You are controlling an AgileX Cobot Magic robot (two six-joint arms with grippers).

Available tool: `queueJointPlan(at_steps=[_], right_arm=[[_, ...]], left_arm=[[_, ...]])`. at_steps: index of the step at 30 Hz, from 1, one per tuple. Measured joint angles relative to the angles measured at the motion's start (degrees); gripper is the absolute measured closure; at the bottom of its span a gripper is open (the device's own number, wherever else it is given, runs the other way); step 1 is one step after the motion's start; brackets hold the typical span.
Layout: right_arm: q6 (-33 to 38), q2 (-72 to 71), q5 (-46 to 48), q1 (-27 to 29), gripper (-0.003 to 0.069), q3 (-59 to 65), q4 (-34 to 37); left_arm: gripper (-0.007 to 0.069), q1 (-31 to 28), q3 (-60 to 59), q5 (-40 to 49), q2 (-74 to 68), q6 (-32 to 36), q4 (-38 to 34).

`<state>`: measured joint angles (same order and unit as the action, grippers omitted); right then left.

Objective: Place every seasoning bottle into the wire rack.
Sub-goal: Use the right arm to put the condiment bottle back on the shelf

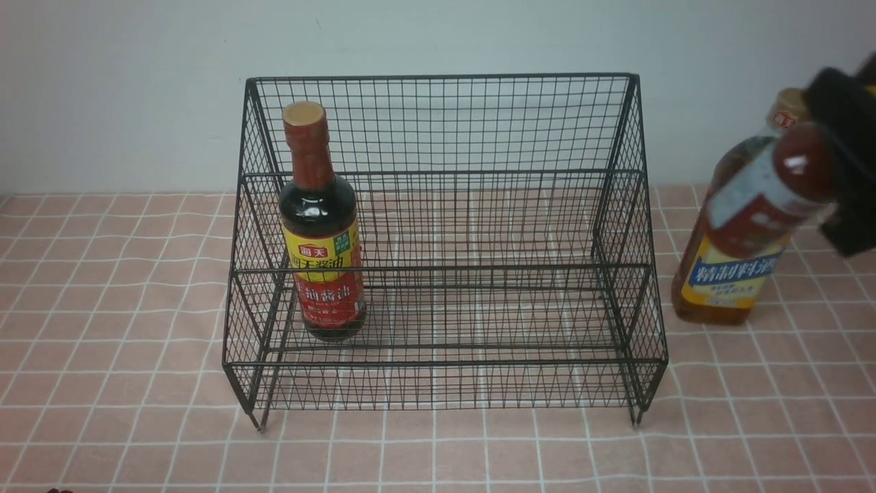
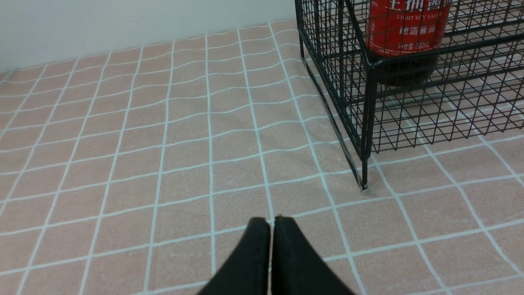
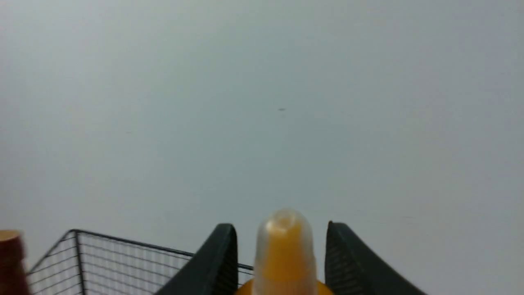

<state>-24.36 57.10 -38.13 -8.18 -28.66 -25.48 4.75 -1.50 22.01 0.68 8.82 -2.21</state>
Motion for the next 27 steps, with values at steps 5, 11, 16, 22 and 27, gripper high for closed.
queueJointPlan(at_steps=[5,11,16,22,27], right_arm=[[0.1,5.9,0.7,-9.8,0.0395,-2.6,-2.4],[6.8,13.5,0.8,-16.7,0.0395,-4.6,2.8],[13.9,21.3,0.4,-19.3,0.0395,-5.4,7.4],[15.9,27.7,-0.3,-19.3,0.0395,-5.4,9.3],[15.9,29.4,-0.6,-19.3,0.0395,-5.5,10.5]], left_arm=[[0.0631,0.0,0.0,0.0,0.0,0.0,0.0],[0.0631,0.0,0.0,0.0,0.0,0.0,0.0],[0.0631,0.0,0.0,0.0,0.0,0.0,0.0],[0.0631,0.0,0.0,0.0,0.0,0.0,0.0],[0.0631,0.0,0.0,0.0,0.0,0.0,0.0]])
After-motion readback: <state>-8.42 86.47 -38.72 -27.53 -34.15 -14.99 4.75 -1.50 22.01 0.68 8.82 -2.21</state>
